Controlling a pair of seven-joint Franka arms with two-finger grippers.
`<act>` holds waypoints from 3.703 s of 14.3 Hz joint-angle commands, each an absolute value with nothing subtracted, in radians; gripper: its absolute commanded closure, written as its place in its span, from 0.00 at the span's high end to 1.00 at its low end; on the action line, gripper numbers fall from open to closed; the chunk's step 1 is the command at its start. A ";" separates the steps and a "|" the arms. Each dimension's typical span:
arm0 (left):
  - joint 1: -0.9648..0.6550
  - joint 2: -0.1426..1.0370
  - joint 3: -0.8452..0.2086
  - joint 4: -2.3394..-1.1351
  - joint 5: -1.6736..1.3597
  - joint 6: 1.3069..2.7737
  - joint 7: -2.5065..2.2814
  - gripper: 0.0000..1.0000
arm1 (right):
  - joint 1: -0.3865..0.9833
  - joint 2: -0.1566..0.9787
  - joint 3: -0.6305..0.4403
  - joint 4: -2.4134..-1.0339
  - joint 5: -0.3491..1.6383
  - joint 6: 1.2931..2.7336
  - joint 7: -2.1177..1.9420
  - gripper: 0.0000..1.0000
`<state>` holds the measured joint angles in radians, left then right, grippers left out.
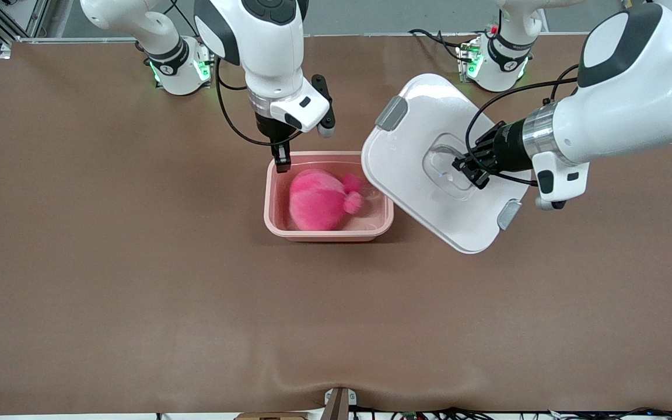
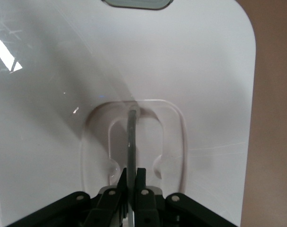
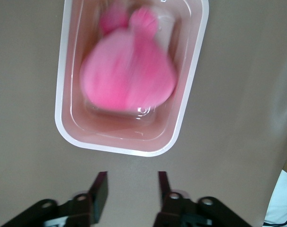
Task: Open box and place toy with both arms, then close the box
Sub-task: 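Lower the toy into the box and open the right gripper, then withdraw the right gripper from the box toward its rest side, then move the held lid over the box with the left gripper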
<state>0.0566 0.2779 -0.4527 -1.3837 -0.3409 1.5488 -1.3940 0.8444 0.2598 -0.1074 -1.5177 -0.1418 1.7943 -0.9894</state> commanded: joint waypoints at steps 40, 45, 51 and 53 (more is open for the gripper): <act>-0.218 0.482 -0.446 -1.376 -0.045 1.922 -1.911 0.00 | -0.034 -0.037 -0.107 -1.632 0.003 1.614 0.021 1.00; -0.242 0.495 -0.446 -1.377 -0.034 2.008 -2.021 0.00 | -0.037 -0.035 -0.107 -1.632 0.040 1.594 0.029 1.00; -0.299 0.497 -0.445 -1.401 0.021 2.011 -2.247 0.00 | -0.026 -0.040 -0.104 -1.620 0.041 1.574 0.008 1.00; -0.339 0.512 -0.445 -1.401 0.052 2.025 -2.334 0.00 | -0.017 -0.040 -0.098 -1.612 0.038 1.560 0.015 1.00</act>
<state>-0.3018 0.5053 -0.4515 -1.3988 0.0114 2.0002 -2.2548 -0.0174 -0.0199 -0.1086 -1.6142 0.0234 1.5811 0.0108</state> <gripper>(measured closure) 0.930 0.000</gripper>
